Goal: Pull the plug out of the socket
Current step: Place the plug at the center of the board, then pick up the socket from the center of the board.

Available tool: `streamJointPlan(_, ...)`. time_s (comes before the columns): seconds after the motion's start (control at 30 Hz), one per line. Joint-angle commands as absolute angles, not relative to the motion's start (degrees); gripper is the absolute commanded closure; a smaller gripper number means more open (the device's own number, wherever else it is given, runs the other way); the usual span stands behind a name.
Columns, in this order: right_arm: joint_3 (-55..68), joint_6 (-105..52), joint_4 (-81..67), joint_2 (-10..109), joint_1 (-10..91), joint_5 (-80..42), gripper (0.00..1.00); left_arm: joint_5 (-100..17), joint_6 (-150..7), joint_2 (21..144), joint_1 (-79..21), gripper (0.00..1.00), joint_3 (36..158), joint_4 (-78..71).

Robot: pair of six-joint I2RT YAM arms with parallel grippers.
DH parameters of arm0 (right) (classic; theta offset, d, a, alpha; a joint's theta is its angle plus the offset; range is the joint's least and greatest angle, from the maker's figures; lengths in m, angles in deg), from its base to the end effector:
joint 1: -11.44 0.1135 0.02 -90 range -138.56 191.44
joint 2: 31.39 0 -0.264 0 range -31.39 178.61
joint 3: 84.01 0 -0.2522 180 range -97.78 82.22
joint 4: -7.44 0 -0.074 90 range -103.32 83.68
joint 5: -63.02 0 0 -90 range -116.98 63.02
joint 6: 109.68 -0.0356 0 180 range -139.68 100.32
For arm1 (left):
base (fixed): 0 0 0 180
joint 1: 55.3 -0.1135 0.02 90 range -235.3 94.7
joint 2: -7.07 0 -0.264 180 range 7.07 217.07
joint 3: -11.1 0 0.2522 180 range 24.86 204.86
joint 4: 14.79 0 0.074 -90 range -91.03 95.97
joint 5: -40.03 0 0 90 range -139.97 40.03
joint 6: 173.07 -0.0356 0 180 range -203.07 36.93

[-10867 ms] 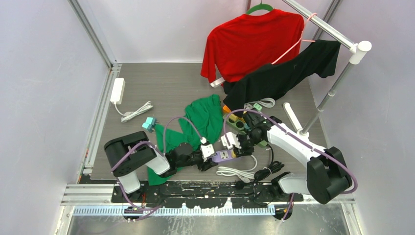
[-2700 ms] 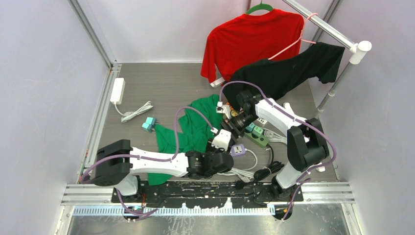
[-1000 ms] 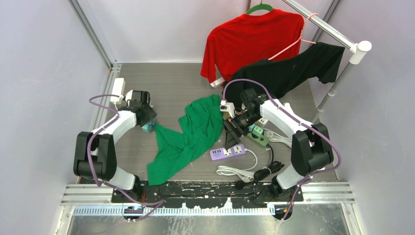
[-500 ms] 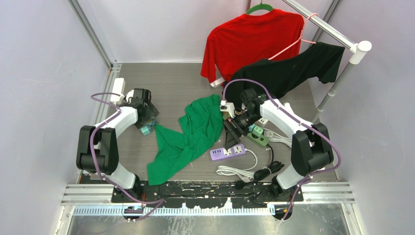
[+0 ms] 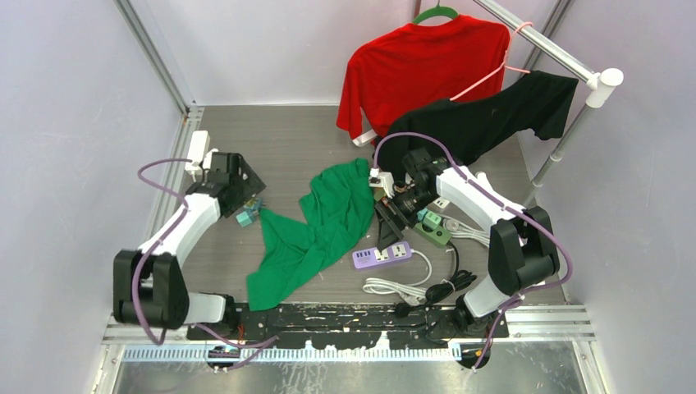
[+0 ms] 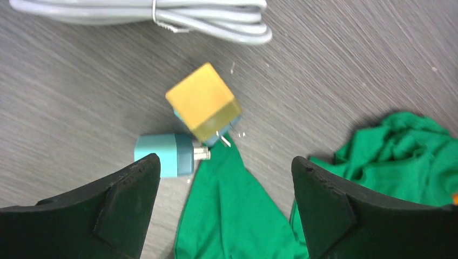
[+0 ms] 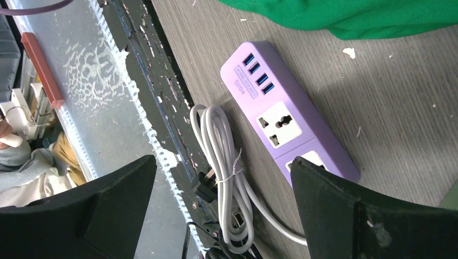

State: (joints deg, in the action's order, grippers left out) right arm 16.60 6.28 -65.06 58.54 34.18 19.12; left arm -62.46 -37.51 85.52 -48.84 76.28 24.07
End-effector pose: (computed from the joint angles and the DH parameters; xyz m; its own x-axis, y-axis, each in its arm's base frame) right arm 0.2479 0.1317 0.2334 -0.6705 -0.6101 -0.4220 -0.7141 0.3767 0.5900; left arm 0.2785 -0.0238 0.2284 -0.5334 -0.6411 -0.5517 -0.5755 0.7531 -0.3188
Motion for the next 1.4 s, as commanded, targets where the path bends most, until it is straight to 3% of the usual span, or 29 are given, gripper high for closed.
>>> streamJointPlan(0.0,16.48,6.89,-64.75,55.63,34.05,19.64,0.01,-57.04,-38.68,75.56,-49.06,0.09,71.21,21.42)
streamJointPlan(0.27,16.48,8.35,-65.45,54.62,34.11,19.58,0.01,-37.41,-35.86,59.57,-49.04,0.05,57.86,6.01)
streamJointPlan(0.53,16.40,9.83,-66.33,54.48,34.10,20.01,0.01,-21.93,-32.44,57.19,-44.89,0.07,52.62,-5.15)
streamJointPlan(0.83,16.38,11.88,-67.46,53.68,34.04,18.78,0.01,-30.26,-41.22,56.22,-20.24,0.11,47.06,-21.55)
streamJointPlan(1.1,16.37,13.77,-68.59,50.91,34.03,17.66,0.01,-35.55,-52.93,58.80,-5.20,0.11,41.89,-35.08)
streamJointPlan(1.37,16.65,16.03,-69.60,48.04,33.38,17.04,0.01,-52.02,-67.04,67.48,7.18,0.03,47.68,-25.60)
